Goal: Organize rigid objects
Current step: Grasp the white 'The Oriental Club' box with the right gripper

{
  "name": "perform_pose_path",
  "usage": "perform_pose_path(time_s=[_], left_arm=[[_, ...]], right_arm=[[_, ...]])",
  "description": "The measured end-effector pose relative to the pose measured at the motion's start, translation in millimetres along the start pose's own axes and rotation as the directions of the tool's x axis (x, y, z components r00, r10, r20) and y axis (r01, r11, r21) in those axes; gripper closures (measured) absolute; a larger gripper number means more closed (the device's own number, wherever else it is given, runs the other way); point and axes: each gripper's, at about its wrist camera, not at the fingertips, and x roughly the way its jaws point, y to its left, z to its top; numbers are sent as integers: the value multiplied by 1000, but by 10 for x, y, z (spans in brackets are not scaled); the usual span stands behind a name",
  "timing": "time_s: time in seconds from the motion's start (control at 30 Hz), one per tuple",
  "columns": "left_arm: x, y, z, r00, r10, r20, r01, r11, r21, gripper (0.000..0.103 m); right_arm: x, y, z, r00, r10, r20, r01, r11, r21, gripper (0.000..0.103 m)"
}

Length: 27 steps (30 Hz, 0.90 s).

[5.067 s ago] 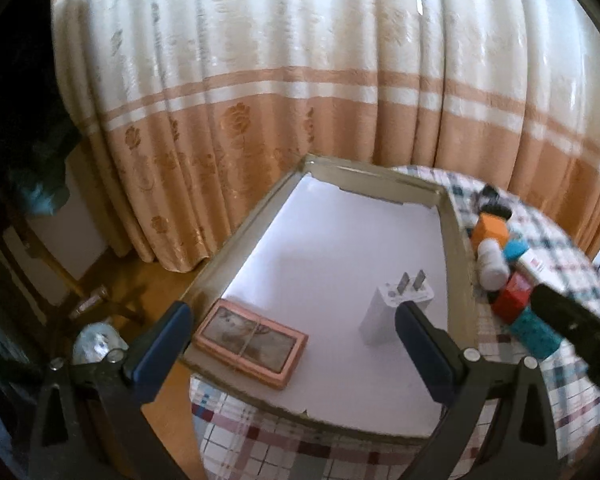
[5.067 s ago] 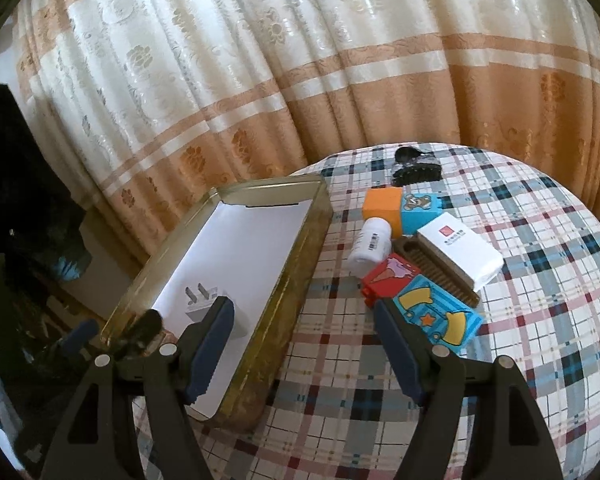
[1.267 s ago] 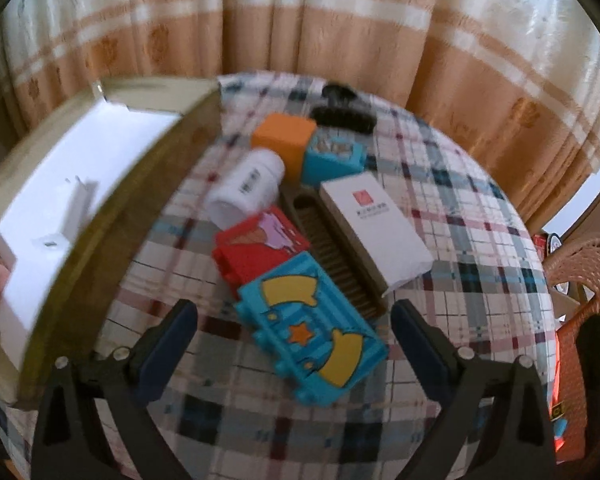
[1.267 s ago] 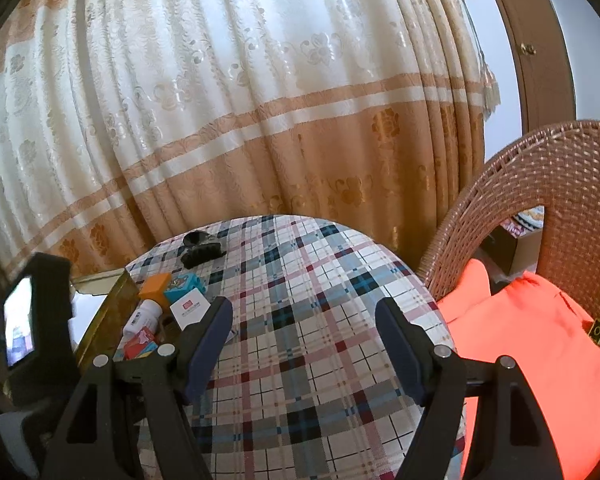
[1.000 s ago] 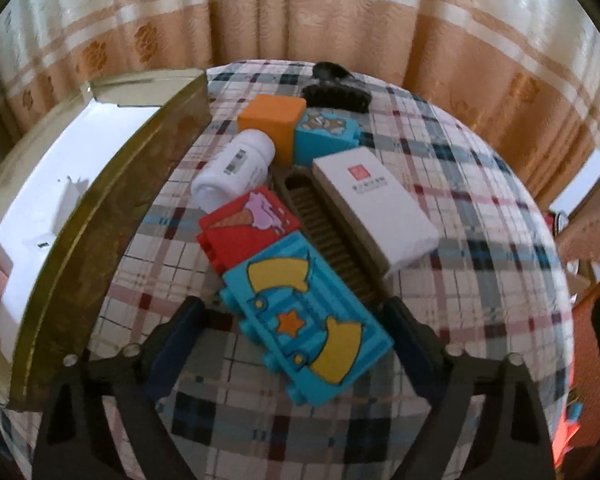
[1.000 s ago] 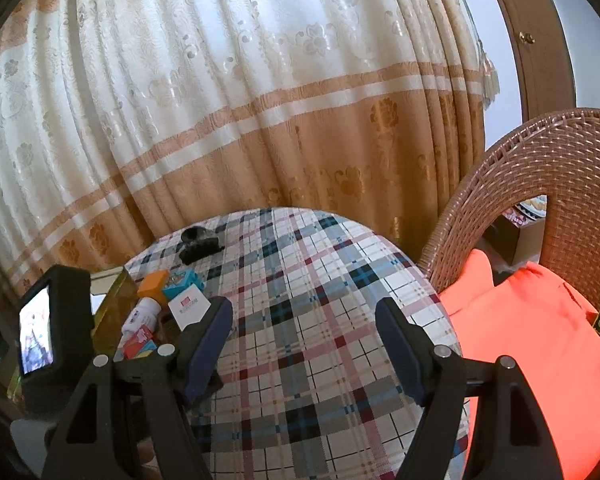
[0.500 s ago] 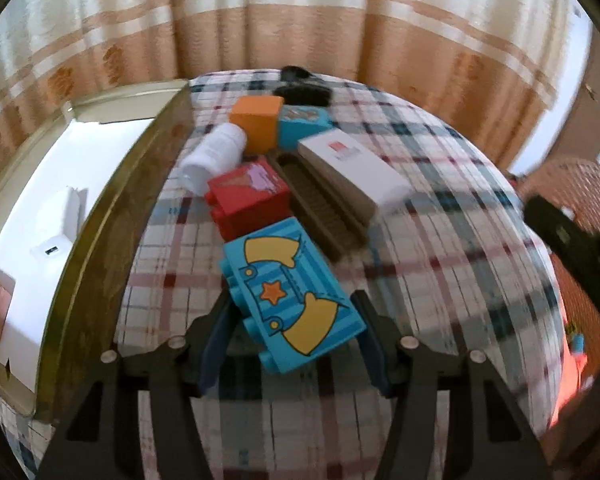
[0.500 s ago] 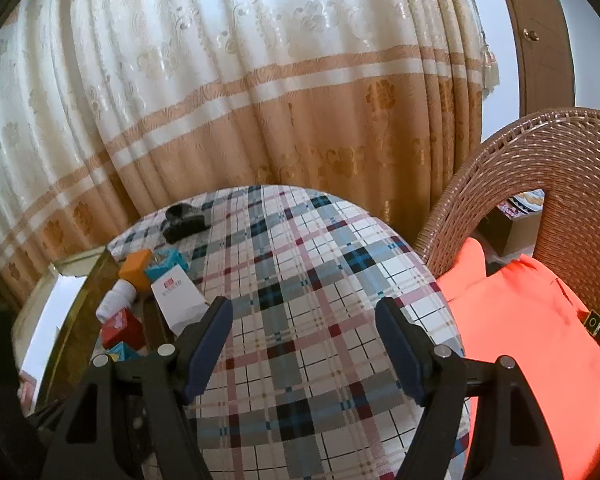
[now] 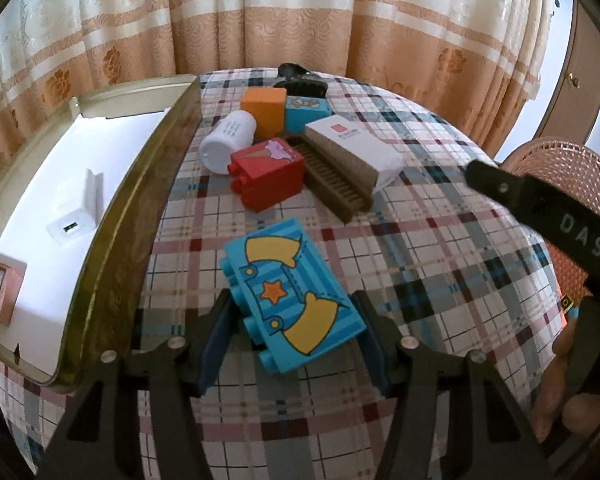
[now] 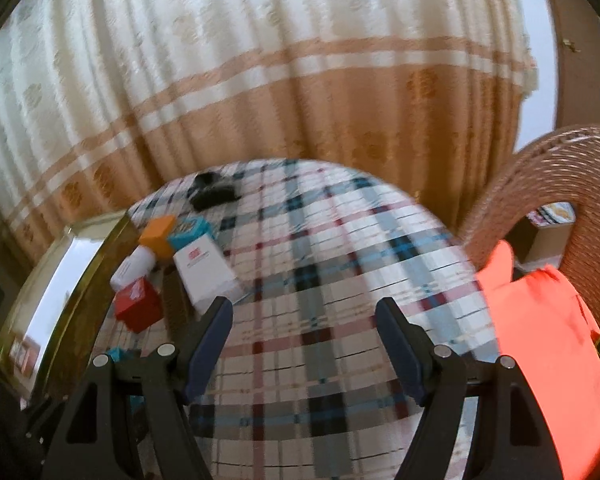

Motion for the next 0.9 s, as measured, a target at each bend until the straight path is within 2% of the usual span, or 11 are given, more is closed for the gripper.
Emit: perform_pose_path(time_s=[0.13,0.2,0.37,0.43,0.5,0.53,0.6,0.73,0.8,0.9], left_arm=[[-1,-6,-3,1000,-11,-2,11,1000,7,41],[-5,5,-3,1000,-19,0,19,1000,1,41],[-15,44,-6,999,-40,6,40,999,-15,41],[-13,38,-7,999,-38,5,38,999,-13,41],[-13,34,-6,999,-38,5,39,999,-14,41],[-12,27,-7,999,-37,5,37,999,-13,41],[-12,30,-6,999,-31,4,31,999,-8,41],[8,-10,-18,1000,4,-4,-4,1000,20,41],[11,-15,-25,1000,11,-5,-11,1000,25,41],[13,-13,-34,1000,14,-5,-13,1000,27,40]], right_arm=[[156,124,41,994,93,-59,-95,995,-40,27],[224,215,104,994,90,-64,-95,992,-78,27],[504,435,239,980,136,-146,-160,973,-165,27],[623,517,256,978,120,-168,-154,966,-206,33],[715,553,263,975,110,-194,-153,963,-221,47],[775,562,264,971,106,-215,-154,963,-222,50],[884,561,266,964,86,-251,-142,966,-214,51],[969,589,293,966,83,-247,-141,963,-229,51],[985,590,298,968,74,-239,-134,961,-244,57],[927,490,305,966,73,-247,-124,973,-194,58]])
